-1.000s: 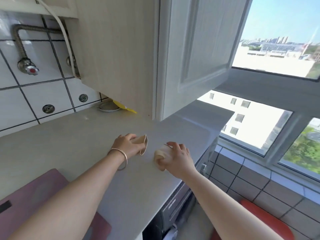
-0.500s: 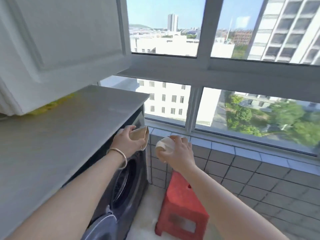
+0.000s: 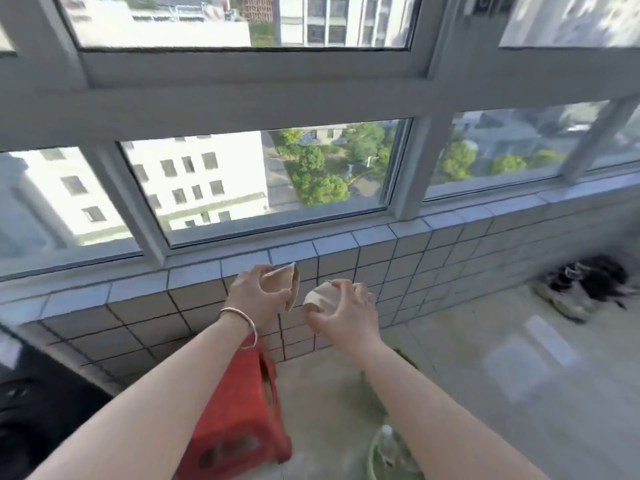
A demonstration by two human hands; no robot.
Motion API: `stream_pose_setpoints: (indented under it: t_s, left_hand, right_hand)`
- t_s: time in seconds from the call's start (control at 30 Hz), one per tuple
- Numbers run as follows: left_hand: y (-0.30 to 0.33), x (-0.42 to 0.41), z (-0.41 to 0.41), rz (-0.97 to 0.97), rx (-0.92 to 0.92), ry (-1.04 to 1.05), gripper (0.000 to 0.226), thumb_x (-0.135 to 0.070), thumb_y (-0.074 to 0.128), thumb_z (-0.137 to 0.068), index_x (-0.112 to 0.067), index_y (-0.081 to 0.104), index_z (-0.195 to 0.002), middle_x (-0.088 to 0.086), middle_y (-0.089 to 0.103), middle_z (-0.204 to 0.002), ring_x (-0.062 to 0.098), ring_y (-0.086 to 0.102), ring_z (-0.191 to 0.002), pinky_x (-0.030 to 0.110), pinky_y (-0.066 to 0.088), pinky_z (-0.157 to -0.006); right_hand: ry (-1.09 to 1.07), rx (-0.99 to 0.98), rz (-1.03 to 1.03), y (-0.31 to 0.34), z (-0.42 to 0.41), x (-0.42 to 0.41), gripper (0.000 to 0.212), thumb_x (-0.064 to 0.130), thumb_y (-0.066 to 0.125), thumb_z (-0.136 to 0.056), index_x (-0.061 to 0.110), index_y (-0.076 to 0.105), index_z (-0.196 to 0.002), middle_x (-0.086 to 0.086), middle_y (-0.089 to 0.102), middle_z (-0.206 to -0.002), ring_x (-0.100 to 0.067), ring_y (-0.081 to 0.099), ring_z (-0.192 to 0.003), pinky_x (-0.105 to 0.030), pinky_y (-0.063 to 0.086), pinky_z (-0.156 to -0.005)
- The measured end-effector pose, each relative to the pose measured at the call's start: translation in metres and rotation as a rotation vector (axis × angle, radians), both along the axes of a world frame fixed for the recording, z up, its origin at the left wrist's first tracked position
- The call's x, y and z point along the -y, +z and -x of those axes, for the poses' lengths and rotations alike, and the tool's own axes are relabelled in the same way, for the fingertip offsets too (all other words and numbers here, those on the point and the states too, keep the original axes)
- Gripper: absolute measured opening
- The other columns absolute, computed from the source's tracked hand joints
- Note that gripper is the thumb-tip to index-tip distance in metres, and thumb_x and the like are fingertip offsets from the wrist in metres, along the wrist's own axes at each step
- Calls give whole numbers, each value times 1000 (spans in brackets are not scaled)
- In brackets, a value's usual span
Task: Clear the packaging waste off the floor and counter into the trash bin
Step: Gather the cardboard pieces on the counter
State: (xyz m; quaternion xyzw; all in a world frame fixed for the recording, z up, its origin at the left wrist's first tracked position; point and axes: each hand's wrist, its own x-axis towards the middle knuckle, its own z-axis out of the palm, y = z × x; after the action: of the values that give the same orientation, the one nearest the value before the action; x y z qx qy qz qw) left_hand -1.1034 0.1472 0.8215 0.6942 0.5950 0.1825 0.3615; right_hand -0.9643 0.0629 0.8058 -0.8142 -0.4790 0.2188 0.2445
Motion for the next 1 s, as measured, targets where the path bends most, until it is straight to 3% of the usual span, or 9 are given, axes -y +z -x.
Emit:
stream_pose_setpoints:
  t_s: [0.23,0.43,0.73,0.9,1.0]
  left_hand:
    - [-52,-47,-138,89,-46,-306,61,-29,69,-70,-27,50,-128,2,49,-127,14,44,-97,23,36,-79]
    - [-119,-53,-222,170,-145,-465,60,-29,68,-72,-26,50,-128,2,46,-130,13,44,-97,21,35,-79]
    - [-267,-45,-306,258,-277,-579,57,-37,67,-72,-28,50,-126,-3,44,-133,17,51,-114,25,41,-91]
    - [-364,-40,-340,324,-321,-644,59,-37,68,-73,-26,50,-128,-1,47,-129,16,49,-118,21,36,-91]
    - [-426,-40,-356,416,-308,-653,63,-35,69,-72,-24,48,-130,-1,44,-132,12,46,-115,14,29,-88]
  right_hand:
    - [-306,-20,111,-60,-107,-8,68,55,54,-75,24,37,-133,-4,40,-130,-24,35,-118,-34,35,-103]
    - [-480,-45,263,-122,-179,14,68,54,53,-77,23,36,-135,-1,42,-131,-24,39,-118,-33,36,-100]
    - [-501,-101,499,-263,-262,30,70,54,52,-77,21,37,-136,-3,45,-132,-26,40,-119,-35,37,-100]
    - [-524,-159,493,-351,-288,27,70,54,53,-77,21,38,-137,-3,46,-134,-26,40,-124,-36,37,-102]
    - [-659,-342,412,-413,-298,23,66,50,59,-78,21,41,-134,-1,46,-131,-23,42,-124,-35,38,-103]
